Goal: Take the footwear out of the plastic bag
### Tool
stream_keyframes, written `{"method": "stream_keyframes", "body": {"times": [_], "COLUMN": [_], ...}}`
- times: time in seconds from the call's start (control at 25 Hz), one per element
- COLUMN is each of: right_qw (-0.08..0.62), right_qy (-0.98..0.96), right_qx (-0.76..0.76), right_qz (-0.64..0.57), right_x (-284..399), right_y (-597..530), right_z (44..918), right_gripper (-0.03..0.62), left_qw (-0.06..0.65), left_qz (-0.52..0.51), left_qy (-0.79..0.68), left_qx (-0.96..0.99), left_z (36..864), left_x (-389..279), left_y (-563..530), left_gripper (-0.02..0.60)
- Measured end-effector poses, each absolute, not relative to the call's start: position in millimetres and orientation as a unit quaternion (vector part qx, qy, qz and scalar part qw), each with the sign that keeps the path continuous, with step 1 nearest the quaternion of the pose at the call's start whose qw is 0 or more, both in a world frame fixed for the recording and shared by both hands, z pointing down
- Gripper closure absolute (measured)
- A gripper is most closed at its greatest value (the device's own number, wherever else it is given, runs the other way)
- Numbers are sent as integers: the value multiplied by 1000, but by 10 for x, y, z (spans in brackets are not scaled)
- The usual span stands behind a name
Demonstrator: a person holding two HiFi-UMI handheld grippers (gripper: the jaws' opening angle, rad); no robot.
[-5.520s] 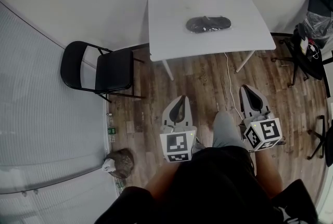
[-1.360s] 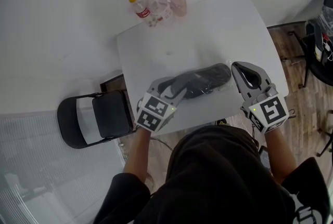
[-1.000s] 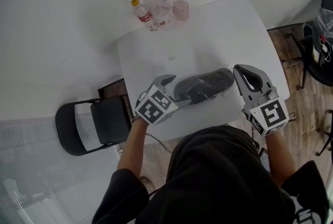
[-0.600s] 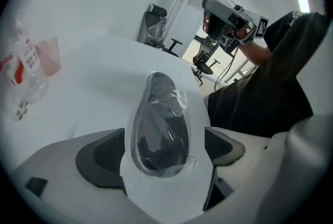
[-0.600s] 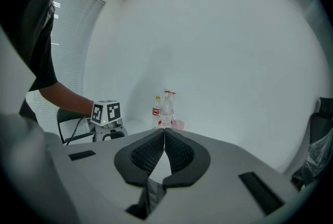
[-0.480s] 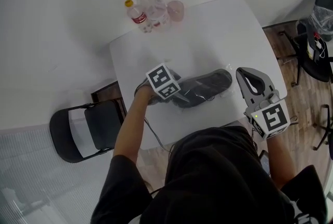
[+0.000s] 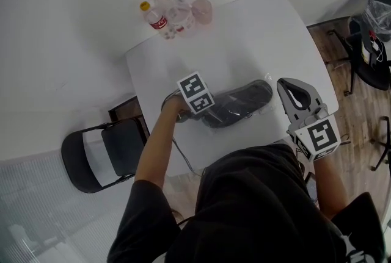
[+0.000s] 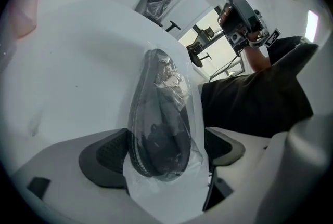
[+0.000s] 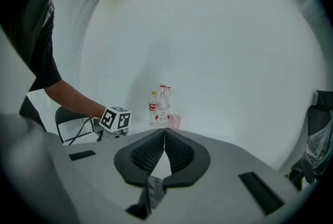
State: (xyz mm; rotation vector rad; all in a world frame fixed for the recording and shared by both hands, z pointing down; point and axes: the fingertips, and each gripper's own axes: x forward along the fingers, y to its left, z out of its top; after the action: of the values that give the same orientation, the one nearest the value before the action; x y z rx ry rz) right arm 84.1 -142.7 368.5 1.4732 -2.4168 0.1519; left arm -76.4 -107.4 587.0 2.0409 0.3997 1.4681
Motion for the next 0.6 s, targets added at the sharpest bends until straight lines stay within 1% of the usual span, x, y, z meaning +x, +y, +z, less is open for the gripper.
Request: {"method": "stream_keyframes", "body": {"times": [0.12, 0.32, 0.36, 0.4, 0.52, 0.6], "right_qw": [144, 147, 148, 149, 152, 152], "right_qy": [-847, -852, -852, -853, -855, -853], "right_qx": [508, 499, 498, 496, 493, 496], "right_qz": [53, 57, 59, 60, 56, 58], "right_x": [775, 706, 692, 682, 687, 710], "right_y": [-1418, -1406, -1408, -1409, -1403, -1399], "right_z": [3695, 3749, 3764, 3777, 3786, 3773], "right_gripper": [574, 575, 575, 574, 575, 574], "left_qw": [275, 261, 258, 260, 283, 286], "left_qz": [564, 571, 573, 571, 544, 518], "left_qy": [160, 120, 106, 94, 78, 74], "left_qx": [762, 769, 771, 773, 787, 803], "left_z": [5896, 5931, 5959, 5985, 5974, 5909], "left_x": [-770, -748, -753, -755, -736, -726], "left_y": [-944, -1008, -1041, -1069, -1089, -1106], "left_gripper": [117, 122, 171, 314, 357, 386]}}
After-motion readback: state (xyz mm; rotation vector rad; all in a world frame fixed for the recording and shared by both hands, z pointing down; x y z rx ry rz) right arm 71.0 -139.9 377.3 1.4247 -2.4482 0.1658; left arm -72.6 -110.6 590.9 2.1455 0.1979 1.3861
